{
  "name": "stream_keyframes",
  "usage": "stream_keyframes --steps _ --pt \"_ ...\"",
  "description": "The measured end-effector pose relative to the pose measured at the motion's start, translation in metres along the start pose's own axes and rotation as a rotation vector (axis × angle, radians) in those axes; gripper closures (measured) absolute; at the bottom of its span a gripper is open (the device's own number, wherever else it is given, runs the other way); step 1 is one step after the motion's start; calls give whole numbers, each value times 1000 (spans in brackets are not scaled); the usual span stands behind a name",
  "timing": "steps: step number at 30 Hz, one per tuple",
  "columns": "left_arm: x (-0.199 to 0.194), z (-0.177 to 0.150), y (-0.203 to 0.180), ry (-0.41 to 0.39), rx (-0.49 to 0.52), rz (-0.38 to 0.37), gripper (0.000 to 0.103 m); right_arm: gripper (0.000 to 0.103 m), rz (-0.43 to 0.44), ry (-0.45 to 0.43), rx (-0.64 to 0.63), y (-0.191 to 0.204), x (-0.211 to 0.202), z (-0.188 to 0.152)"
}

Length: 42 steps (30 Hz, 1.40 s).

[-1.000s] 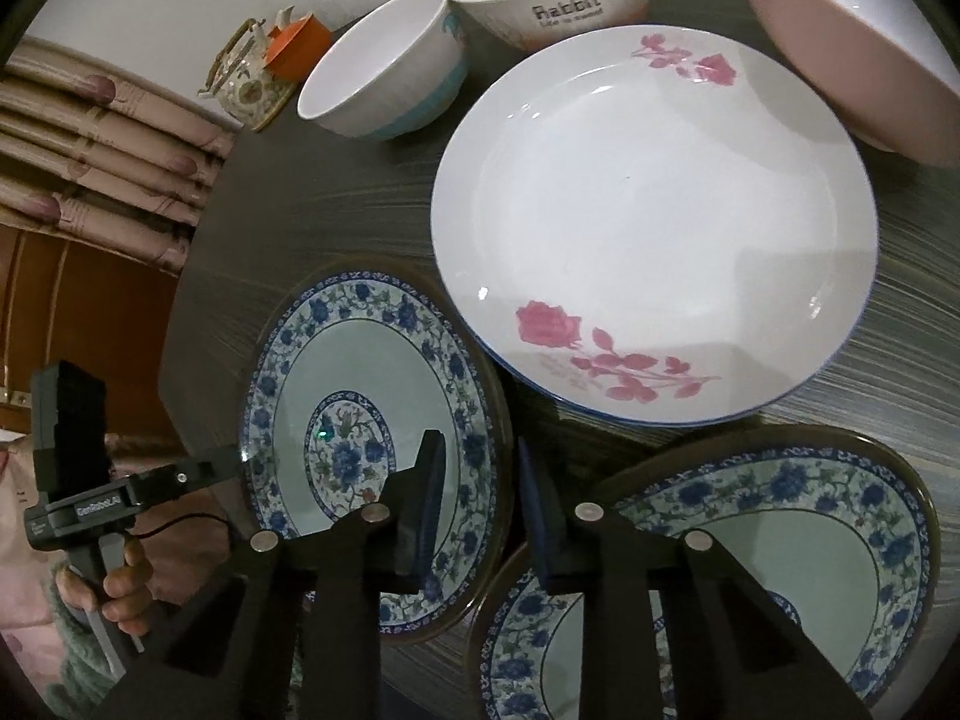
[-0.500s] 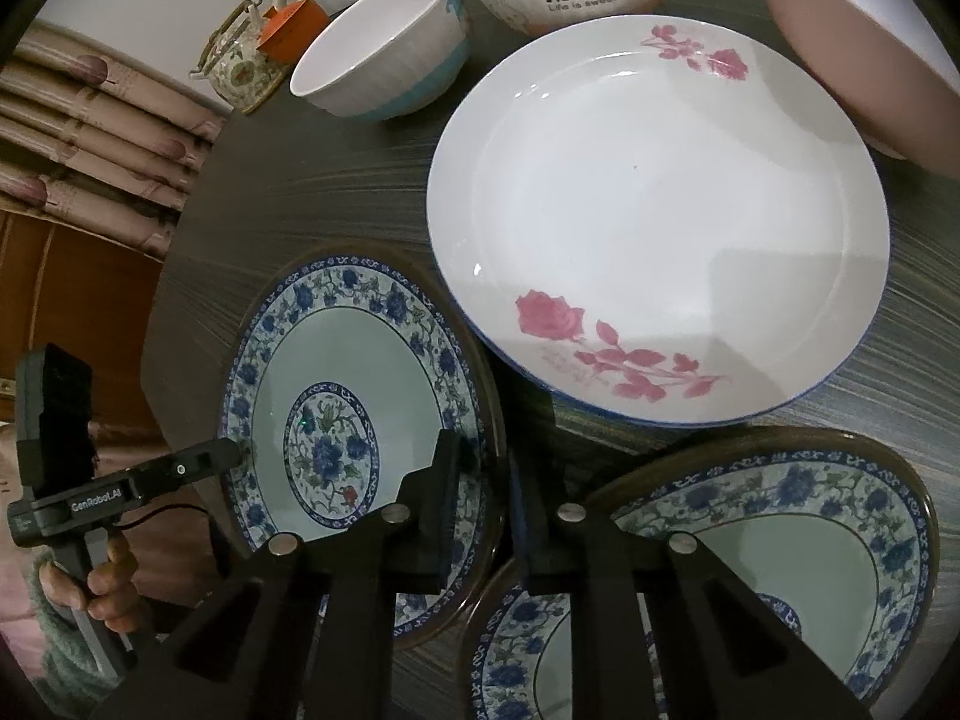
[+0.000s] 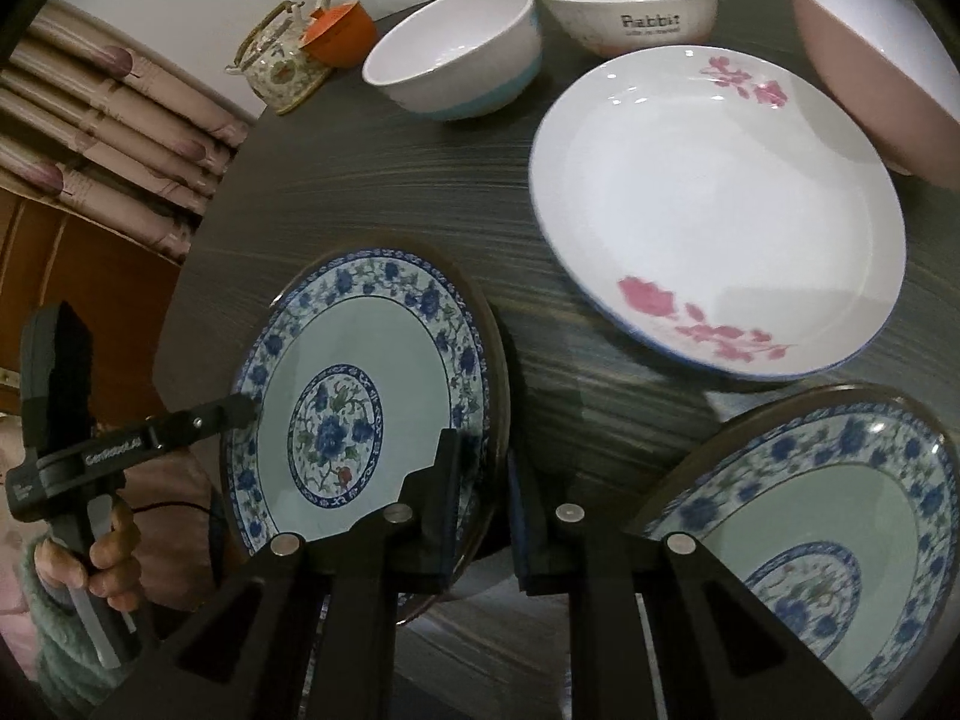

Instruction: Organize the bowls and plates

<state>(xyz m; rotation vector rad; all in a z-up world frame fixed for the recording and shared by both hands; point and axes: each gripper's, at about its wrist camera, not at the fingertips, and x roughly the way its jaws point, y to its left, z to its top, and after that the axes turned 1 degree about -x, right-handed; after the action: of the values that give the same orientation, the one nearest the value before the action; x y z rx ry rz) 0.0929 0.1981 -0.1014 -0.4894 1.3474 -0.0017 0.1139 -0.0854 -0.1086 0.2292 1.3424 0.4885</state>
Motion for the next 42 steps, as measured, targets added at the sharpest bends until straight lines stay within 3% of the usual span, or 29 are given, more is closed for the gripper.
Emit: stream_keyframes --steps 12,19,42 --pt "-10 14 21 -60 -54 17 79 88 35 -32 45 19 13 -29" --pt "-4 16 26 -73 -55 58 79 87 -5 -61 21 34 19 -46" --pt "7 16 28 -74 -86 47 76 83 5 -54 30 39 28 -46"
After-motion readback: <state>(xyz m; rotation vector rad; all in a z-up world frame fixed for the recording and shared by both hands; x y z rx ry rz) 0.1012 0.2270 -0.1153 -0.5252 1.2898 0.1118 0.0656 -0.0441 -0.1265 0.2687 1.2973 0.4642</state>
